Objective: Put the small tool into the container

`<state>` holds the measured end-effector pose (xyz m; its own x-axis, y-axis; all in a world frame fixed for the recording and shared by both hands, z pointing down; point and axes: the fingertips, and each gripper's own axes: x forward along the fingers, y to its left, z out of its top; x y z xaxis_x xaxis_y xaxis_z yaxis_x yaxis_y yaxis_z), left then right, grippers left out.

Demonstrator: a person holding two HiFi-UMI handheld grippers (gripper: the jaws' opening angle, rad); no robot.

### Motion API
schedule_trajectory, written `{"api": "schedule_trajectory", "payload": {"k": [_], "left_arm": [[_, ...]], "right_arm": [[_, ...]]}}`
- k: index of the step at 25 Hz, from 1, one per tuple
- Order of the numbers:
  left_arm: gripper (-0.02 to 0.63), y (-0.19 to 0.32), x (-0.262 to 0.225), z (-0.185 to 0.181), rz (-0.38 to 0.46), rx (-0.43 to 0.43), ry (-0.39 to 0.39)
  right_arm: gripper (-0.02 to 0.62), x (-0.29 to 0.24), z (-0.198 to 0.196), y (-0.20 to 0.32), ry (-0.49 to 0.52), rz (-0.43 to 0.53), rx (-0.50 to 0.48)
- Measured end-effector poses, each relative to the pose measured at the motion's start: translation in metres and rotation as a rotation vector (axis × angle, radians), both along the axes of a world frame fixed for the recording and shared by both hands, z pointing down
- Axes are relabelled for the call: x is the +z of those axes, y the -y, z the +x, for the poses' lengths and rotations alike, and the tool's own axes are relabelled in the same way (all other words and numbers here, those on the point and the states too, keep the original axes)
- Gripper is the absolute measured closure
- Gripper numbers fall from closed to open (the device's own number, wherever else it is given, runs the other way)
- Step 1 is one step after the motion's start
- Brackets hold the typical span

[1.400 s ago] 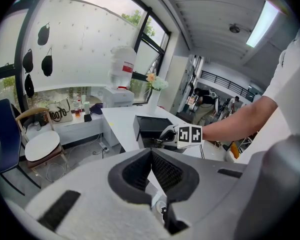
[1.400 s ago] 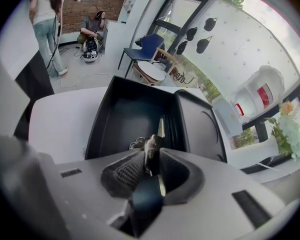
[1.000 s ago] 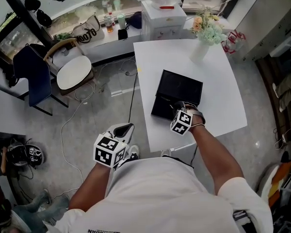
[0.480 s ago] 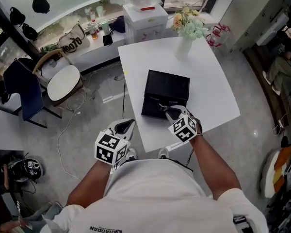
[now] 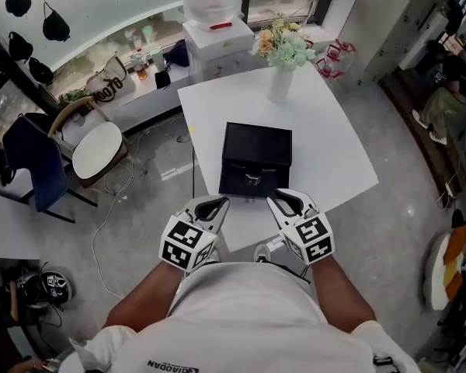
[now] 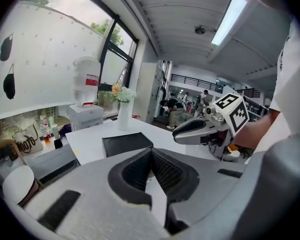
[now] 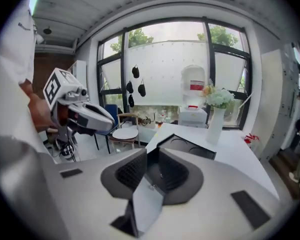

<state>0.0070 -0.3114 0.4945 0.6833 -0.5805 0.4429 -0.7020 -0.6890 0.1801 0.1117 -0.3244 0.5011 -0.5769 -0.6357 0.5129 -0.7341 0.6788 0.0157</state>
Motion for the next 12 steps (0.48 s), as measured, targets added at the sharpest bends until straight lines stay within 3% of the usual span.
{"api": "schedule_trajectory", "payload": {"k": [6, 12], "left_arm": [[0.597, -0.002, -0.020, 0.015, 0.032, 0.039, -0.032], [0.597, -0.005, -0.029, 0.017, 0.036, 0.042, -0.054]], "right_arm": [[0.529, -0.034, 0.013, -0.015, 0.214, -0.031, 0.092], [0.554, -0.046, 0.028, -0.021, 0.277, -0.014, 0.136]]}}
